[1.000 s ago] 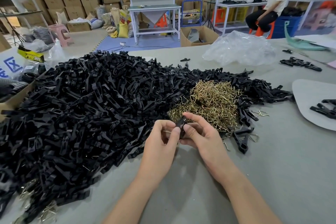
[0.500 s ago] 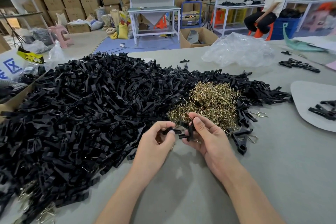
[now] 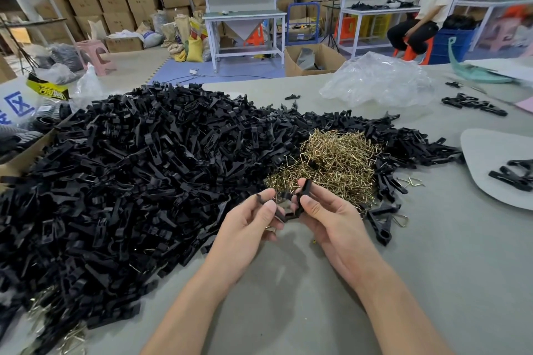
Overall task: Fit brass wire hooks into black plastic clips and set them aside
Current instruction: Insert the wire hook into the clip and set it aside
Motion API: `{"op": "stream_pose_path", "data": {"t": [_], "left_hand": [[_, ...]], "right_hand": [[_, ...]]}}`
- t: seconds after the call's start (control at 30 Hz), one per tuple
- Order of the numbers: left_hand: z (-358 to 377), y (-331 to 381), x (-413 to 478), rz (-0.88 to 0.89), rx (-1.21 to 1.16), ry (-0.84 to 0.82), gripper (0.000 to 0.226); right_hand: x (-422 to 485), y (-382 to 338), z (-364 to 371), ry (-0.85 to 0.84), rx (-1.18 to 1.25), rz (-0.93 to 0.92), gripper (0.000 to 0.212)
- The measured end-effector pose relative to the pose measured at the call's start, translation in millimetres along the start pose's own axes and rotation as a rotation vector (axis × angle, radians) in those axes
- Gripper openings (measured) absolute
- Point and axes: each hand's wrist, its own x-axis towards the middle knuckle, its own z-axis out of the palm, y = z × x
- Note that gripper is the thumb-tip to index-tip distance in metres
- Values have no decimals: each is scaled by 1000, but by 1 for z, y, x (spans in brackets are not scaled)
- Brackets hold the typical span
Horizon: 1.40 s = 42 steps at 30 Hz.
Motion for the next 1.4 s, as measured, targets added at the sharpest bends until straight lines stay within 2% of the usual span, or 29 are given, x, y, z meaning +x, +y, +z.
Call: {"op": "stream_pose_path", "data": {"t": [0.13,0.23,0.4,0.5,0.6,0.7,0.9,1.23,1.4], "left_hand": [[2,-2,-1,-22,-52,-40,31],[2,-3,1,-18,-78,-35,29],[3,-3,-1,14,76,-13,34],[2,-3,-3,10,137,-1,36],[4,-4,-3,18,176,-10,41],[6,-4,-4,57,270,3,45],[5,-1,-5,161,339,101,36],[5,0,-6,178,311,126,42],[2,-3,-4,172,282,219,24]], "right_hand": [[-1,1,-2,-54,-67,-33,26],[-3,5,0,-89,-234,-111,19],[-5,9,-2,-98,-470,-43,26],[-7,8,0,-83,-439,24,23],[-8,7,1,-72,-537,-81,22],[-8,8,-1,-56,-516,-114,27],[-6,8,-4,-34,-551,-132,38],[-9,4,-1,-58,-583,-161,31],[-10,3,0,-22,-625,-170,32]]}}
